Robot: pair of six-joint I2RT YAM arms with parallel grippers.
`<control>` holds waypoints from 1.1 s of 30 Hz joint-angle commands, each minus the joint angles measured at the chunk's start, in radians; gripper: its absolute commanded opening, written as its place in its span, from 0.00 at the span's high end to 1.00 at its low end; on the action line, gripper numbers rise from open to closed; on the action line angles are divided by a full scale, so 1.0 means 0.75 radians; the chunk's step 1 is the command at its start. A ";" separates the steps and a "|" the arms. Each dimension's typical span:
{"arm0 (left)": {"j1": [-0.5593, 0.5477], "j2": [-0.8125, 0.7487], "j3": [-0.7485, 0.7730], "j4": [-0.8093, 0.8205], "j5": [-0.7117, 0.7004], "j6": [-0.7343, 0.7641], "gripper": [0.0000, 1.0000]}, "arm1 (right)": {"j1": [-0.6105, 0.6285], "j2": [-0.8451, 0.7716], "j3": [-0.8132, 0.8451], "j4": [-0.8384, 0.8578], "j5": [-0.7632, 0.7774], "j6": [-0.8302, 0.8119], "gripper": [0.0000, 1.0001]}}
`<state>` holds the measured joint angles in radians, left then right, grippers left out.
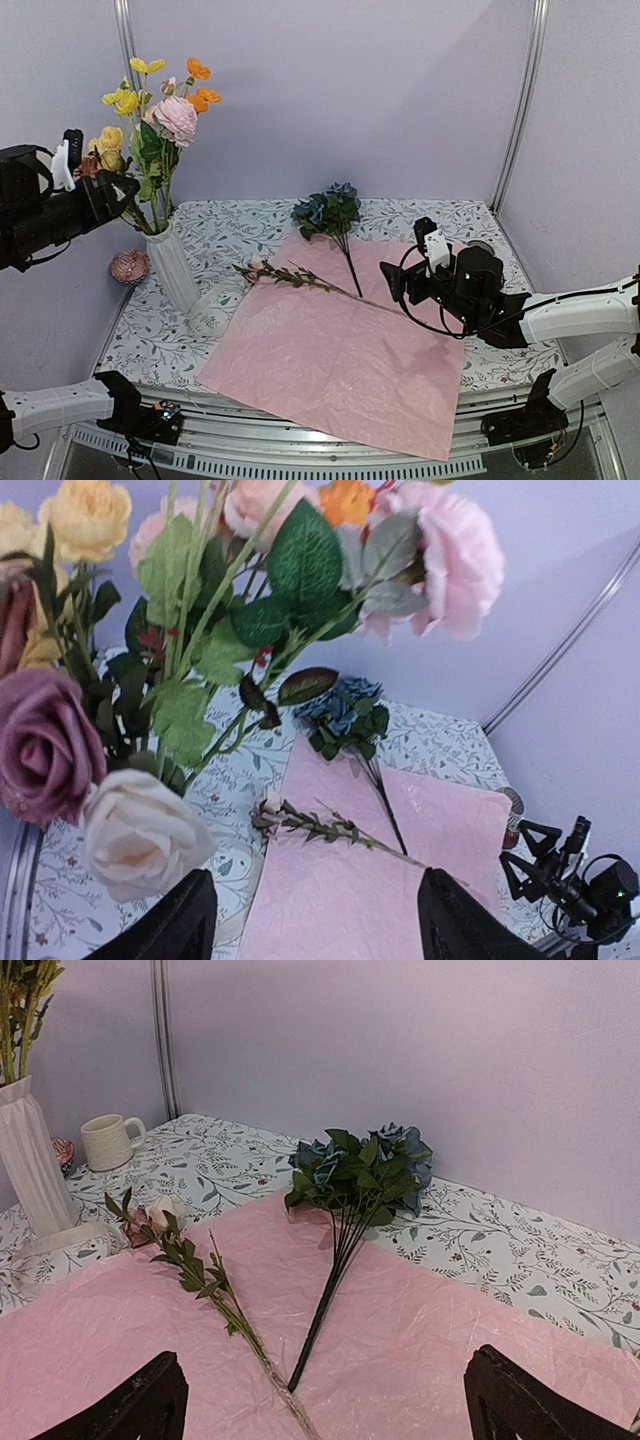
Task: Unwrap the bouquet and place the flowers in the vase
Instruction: Pick up the fake flower from the flattened wrapping paper.
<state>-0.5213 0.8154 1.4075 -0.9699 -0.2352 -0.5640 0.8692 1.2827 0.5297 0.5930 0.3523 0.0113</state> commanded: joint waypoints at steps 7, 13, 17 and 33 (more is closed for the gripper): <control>0.012 -0.069 0.082 0.320 0.107 0.099 0.38 | -0.001 0.016 0.014 0.016 -0.024 0.010 0.01; 0.012 0.026 0.143 0.401 0.130 0.138 0.37 | -0.001 0.010 0.011 0.015 -0.018 0.006 0.01; 0.013 0.093 0.043 0.543 0.248 0.134 0.37 | -0.001 0.022 0.014 0.013 -0.023 0.002 0.01; -0.226 0.259 -0.438 1.011 0.573 -0.063 0.26 | -0.131 0.421 0.467 -0.488 -0.506 0.145 0.30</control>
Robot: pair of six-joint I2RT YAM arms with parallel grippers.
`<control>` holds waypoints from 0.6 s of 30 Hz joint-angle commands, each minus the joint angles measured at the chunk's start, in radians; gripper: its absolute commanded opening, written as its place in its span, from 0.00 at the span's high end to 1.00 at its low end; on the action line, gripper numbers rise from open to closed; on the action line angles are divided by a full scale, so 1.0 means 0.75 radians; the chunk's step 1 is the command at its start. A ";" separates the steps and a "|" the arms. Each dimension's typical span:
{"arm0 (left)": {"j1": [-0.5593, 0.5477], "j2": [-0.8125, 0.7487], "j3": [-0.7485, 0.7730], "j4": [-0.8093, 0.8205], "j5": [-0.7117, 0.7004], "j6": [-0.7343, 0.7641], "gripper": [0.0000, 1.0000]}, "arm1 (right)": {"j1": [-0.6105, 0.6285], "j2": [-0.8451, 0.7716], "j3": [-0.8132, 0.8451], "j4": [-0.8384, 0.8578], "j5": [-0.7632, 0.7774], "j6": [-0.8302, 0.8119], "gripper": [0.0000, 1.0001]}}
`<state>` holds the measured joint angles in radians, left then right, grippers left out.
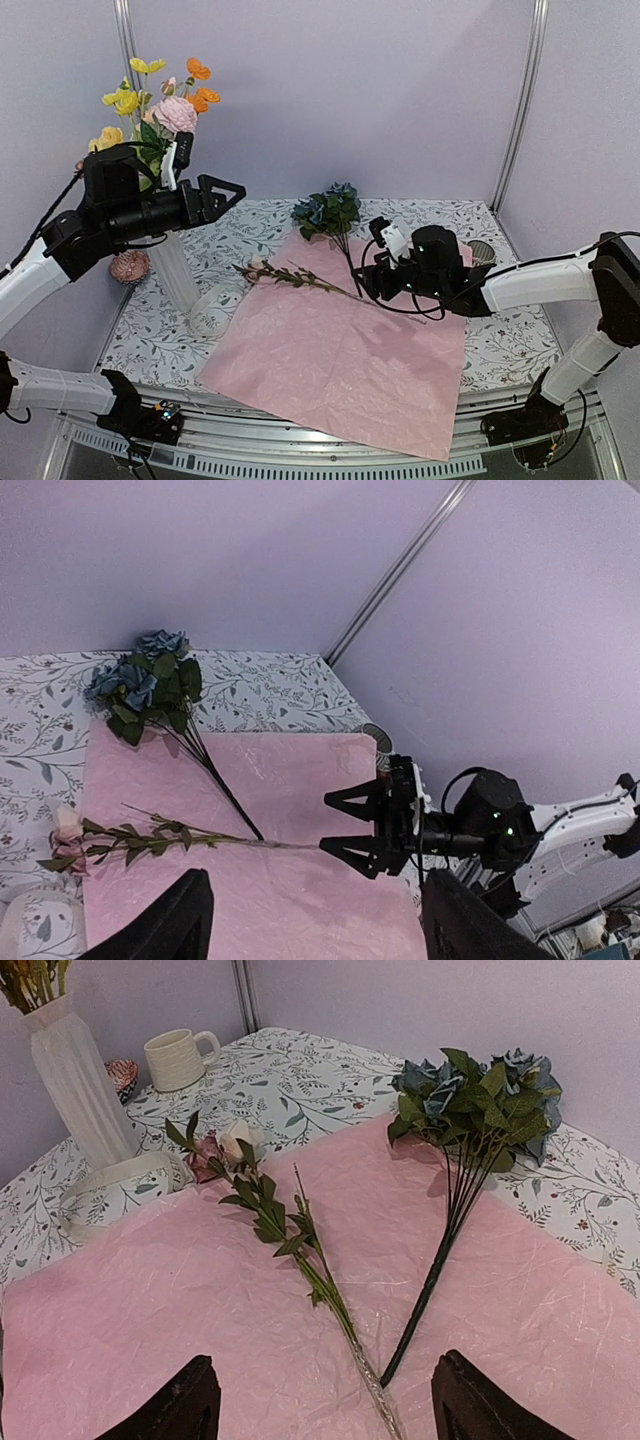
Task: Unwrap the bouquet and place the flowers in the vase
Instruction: Pick up the fake flower from the flattened wrapping paper.
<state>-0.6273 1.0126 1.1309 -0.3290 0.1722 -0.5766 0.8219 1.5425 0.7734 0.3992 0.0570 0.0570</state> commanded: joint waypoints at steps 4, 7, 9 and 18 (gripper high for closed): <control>-0.161 -0.015 -0.150 0.176 -0.061 -0.037 0.24 | -0.079 0.165 0.286 -0.440 -0.144 0.030 0.37; -0.175 -0.032 -0.231 0.230 -0.057 -0.054 0.23 | -0.079 0.256 0.409 -0.595 -0.156 -0.016 0.40; -0.176 -0.030 -0.274 0.246 -0.051 -0.068 0.23 | -0.079 0.323 0.485 -0.707 -0.165 -0.008 0.43; -0.181 0.012 -0.346 0.253 -0.027 -0.097 0.20 | -0.079 0.575 0.730 -0.931 -0.198 0.008 0.53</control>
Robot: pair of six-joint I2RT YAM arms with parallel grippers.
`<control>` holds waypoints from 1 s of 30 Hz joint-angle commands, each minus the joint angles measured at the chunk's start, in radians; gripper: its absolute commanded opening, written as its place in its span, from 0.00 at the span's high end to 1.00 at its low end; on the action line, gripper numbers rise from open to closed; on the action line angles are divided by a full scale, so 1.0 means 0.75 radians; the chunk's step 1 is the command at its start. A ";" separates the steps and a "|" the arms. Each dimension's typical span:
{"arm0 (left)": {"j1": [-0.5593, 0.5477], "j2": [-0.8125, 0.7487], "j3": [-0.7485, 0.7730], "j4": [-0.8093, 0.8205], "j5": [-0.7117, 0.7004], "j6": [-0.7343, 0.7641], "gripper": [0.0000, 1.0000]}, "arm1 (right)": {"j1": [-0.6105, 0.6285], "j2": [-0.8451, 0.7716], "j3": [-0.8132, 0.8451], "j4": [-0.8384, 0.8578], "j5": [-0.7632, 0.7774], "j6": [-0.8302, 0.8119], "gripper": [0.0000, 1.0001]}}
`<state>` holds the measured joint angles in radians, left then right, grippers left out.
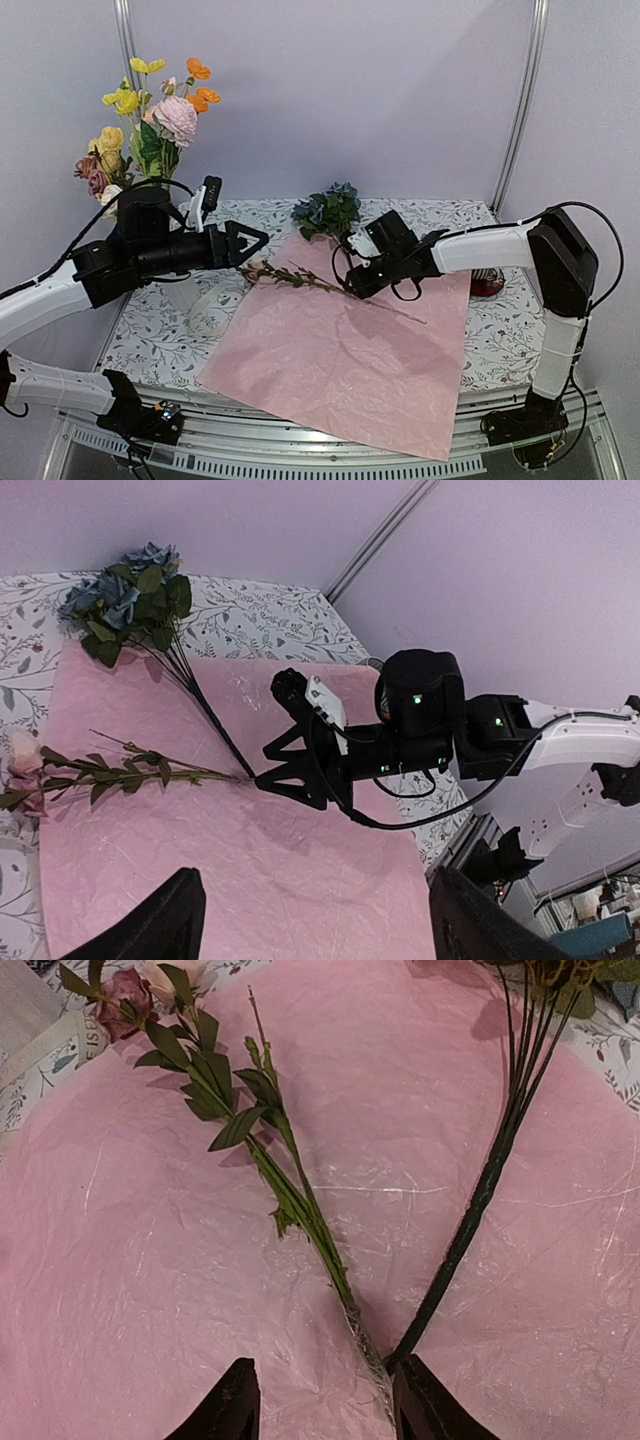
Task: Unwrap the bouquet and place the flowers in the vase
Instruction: Pick up the fake flower from the flattened wrapping paper.
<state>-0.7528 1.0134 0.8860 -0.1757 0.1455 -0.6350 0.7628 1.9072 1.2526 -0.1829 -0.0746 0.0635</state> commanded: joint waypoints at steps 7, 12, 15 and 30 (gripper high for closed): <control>-0.014 -0.001 -0.026 0.049 -0.006 0.007 0.20 | 0.000 0.232 0.194 -0.236 0.026 -0.001 0.56; -0.013 -0.010 -0.024 0.050 -0.010 0.016 0.20 | 0.000 0.274 0.239 -0.289 0.072 -0.013 0.57; -0.013 -0.012 -0.027 0.047 -0.017 0.026 0.20 | 0.000 0.293 0.261 -0.316 0.068 -0.029 0.58; -0.014 -0.041 -0.062 0.041 -0.050 0.025 0.19 | 0.050 0.391 0.388 -0.541 0.255 -0.120 0.95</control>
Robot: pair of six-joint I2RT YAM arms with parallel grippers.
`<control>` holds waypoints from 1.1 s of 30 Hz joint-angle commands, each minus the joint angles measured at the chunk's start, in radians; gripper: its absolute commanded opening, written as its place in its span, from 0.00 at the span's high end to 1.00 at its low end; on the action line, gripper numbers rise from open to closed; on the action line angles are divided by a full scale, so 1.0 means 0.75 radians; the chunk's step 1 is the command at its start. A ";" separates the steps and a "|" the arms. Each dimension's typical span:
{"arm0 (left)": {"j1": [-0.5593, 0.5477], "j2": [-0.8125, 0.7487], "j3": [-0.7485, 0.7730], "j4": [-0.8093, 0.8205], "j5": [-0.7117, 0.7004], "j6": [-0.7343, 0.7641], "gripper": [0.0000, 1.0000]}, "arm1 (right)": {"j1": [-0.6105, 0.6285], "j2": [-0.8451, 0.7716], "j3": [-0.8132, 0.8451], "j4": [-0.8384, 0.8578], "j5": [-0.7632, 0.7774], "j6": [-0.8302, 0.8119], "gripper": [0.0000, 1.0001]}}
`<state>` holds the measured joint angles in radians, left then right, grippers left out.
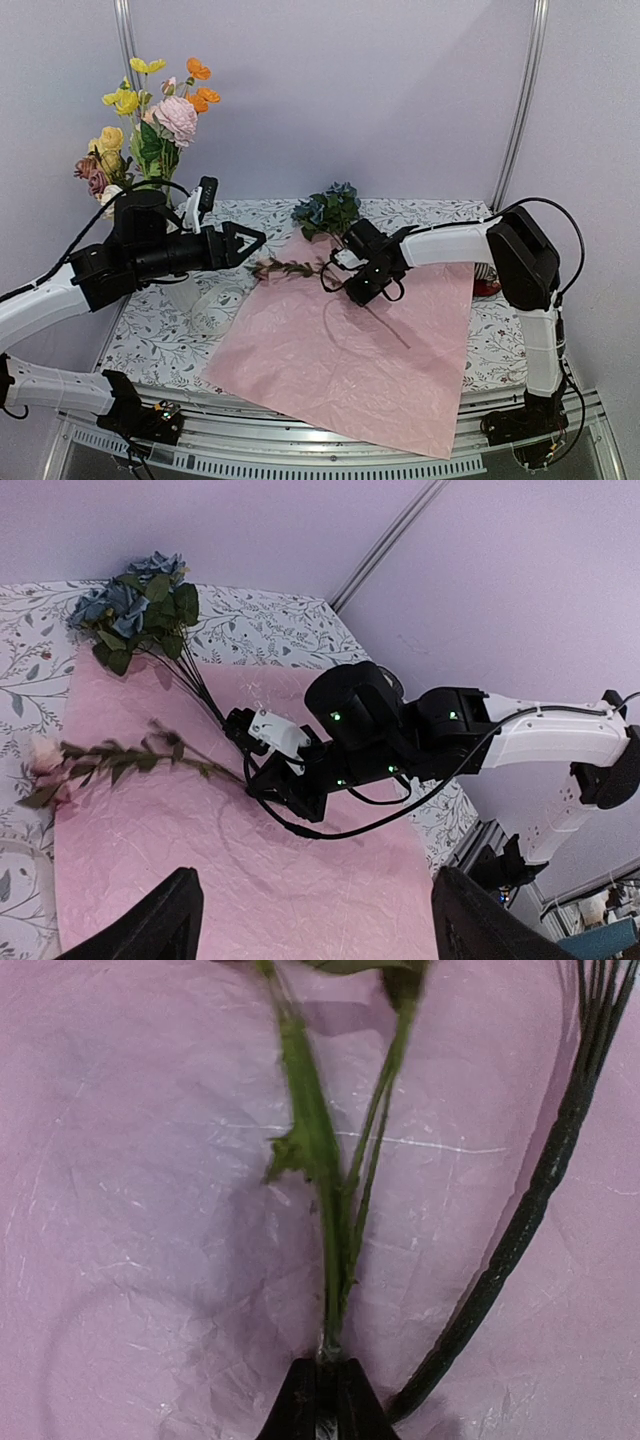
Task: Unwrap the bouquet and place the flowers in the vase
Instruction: Pick up the fake flower from the flattened wrapping paper.
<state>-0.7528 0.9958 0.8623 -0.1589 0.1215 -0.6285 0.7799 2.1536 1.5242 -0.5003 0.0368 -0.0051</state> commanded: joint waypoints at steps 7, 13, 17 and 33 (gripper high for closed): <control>-0.013 -0.036 -0.055 0.022 -0.052 -0.014 0.16 | 0.033 -0.074 -0.031 0.015 0.091 0.000 0.97; -0.013 -0.050 -0.071 0.051 -0.065 -0.029 0.15 | 0.032 -0.344 -0.200 0.232 0.000 0.066 0.97; -0.013 -0.053 -0.094 0.122 -0.040 -0.034 0.15 | 0.032 -0.547 -0.375 0.453 -0.126 0.068 0.96; -0.089 0.078 -0.142 0.643 0.153 -0.033 0.16 | 0.041 -1.059 -0.795 1.180 -0.636 0.349 0.95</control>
<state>-0.7918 1.0302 0.7513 0.1936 0.2070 -0.6731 0.8005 1.4048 0.9516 0.2108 -0.3164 0.1661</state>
